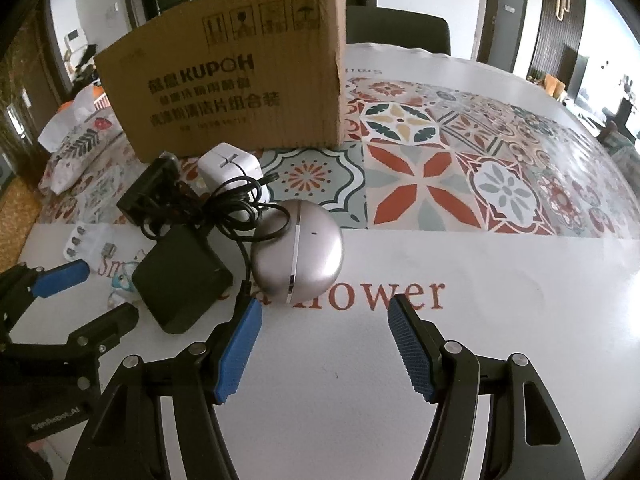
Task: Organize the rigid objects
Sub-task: 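Move both grippers back toward the remaining items beside the box, then grasp the white figurine with the left gripper while the right gripper grasps the silver egg device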
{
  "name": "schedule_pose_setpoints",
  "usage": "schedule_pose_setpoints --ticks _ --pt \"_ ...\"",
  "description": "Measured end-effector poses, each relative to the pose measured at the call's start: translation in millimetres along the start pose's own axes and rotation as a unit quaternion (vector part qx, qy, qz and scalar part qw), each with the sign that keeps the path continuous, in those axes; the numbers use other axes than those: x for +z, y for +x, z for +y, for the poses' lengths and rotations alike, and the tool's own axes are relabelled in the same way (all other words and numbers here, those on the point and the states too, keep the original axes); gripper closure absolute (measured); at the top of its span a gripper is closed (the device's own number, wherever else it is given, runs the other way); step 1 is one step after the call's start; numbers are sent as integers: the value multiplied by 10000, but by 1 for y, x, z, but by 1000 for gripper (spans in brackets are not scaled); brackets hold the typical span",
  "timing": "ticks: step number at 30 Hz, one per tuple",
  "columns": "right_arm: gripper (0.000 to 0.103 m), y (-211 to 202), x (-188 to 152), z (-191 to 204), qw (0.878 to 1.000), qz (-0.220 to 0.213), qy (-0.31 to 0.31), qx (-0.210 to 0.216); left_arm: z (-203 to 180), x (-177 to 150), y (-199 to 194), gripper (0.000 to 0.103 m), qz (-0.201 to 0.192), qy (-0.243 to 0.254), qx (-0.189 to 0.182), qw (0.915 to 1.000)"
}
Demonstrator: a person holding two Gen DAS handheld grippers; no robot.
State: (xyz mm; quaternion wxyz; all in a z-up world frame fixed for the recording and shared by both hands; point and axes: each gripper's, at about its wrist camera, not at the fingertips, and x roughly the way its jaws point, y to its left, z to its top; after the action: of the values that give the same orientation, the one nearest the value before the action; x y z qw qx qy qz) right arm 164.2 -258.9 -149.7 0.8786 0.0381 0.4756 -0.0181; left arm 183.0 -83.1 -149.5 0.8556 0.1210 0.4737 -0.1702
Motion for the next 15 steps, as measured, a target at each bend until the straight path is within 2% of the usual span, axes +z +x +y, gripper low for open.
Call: schedule_pose_setpoints --ticks 9,15 --pt "37 9 12 6 9997 -18 -236 60 7 5 10 37 -62 -183 -324 9993" --pt "37 15 19 10 9994 -46 -324 123 11 10 20 38 47 -270 -452 9986"
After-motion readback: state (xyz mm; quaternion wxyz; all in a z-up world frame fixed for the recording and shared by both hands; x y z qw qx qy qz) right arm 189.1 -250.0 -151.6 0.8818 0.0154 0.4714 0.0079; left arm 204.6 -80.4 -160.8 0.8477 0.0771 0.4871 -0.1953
